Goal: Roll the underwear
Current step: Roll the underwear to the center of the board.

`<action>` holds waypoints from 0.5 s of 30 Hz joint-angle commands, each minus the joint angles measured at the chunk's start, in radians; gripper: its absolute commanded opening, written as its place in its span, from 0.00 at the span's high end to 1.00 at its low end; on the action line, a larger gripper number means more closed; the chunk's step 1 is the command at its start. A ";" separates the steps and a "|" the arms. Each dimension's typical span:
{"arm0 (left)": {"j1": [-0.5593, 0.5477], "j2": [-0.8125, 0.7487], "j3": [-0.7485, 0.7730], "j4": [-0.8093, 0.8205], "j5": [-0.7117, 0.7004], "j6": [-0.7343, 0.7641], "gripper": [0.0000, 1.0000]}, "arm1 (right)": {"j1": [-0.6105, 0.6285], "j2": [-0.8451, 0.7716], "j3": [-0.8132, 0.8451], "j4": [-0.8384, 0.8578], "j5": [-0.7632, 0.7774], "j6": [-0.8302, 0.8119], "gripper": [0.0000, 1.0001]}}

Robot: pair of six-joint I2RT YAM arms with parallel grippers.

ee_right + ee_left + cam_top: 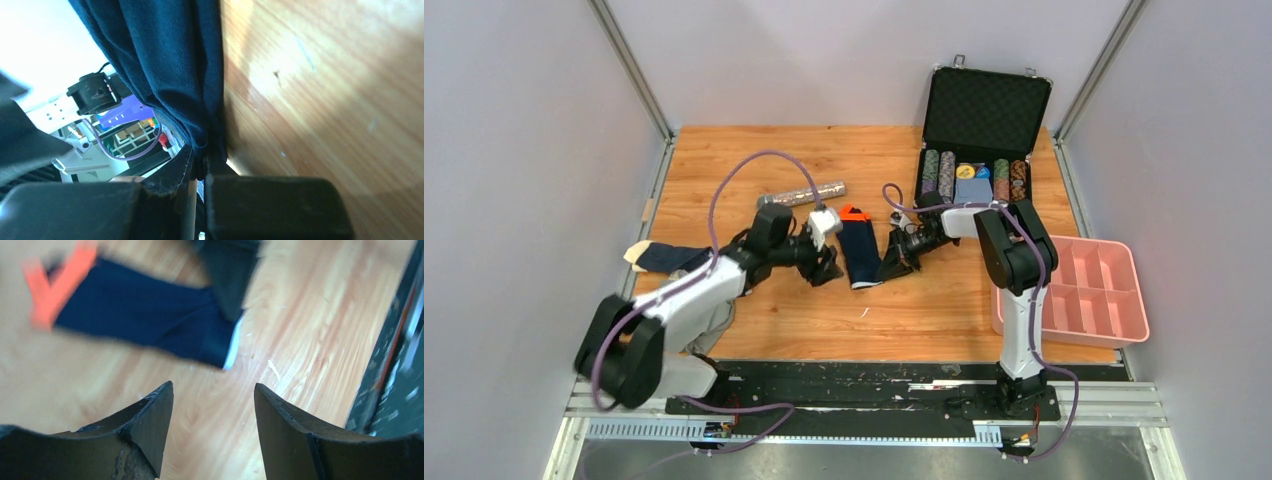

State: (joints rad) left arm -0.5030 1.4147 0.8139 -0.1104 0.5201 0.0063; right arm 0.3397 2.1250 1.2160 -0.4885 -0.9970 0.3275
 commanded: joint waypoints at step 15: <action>-0.147 0.018 -0.468 0.663 0.281 1.569 0.31 | 0.002 0.015 -0.142 0.041 -0.088 0.173 1.00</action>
State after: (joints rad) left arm -0.6342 1.3556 0.3447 0.3008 0.7734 1.4105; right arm 0.3370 2.1170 1.1286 -0.3325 -1.1103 0.3824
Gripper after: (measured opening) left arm 0.685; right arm 0.048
